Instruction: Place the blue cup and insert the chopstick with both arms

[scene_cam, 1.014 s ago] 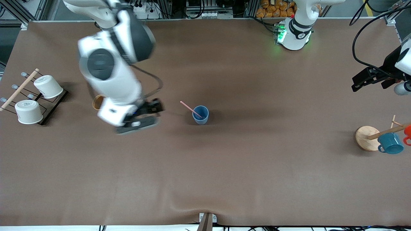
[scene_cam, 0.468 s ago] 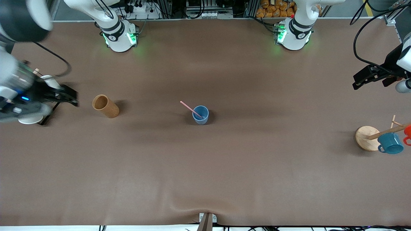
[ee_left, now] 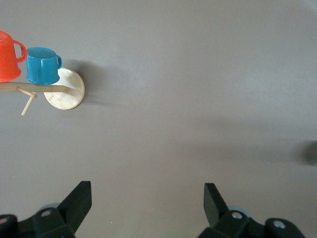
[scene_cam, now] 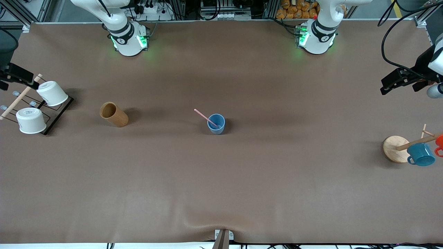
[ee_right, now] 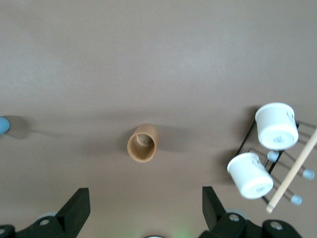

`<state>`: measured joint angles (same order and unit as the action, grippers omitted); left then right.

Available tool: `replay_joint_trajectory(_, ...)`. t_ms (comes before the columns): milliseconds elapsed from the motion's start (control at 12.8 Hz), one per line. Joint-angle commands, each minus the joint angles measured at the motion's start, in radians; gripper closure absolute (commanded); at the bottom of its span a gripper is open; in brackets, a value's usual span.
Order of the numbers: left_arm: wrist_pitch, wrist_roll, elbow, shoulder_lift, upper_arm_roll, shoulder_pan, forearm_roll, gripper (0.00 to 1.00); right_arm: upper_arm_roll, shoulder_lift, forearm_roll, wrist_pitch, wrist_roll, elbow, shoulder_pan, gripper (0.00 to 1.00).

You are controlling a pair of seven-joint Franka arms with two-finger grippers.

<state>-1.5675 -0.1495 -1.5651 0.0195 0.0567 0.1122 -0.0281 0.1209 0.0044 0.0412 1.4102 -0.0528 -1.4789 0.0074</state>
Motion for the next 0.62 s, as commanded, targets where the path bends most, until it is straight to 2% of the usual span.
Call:
replay_joint_trajectory(0, 0.018, 0.021, -0.006, 0.019, 0.000, -0.005, 0.004, 0.00, -0.056, -0.036, 0.005, -0.049, 0.114, -0.003, -0.014, 0.00)
replay_joint_trajectory(390, 0.018, 0.024, -0.003, 0.016, 0.002, -0.008, 0.010, 0.00, -0.055, -0.043, 0.005, -0.065, 0.099, 0.002, -0.015, 0.00)
replay_joint_trajectory(546, 0.018, 0.021, 0.028, 0.010, 0.003, -0.009, 0.013, 0.00, -0.053, -0.058, 0.005, -0.068, 0.099, 0.002, -0.015, 0.00)
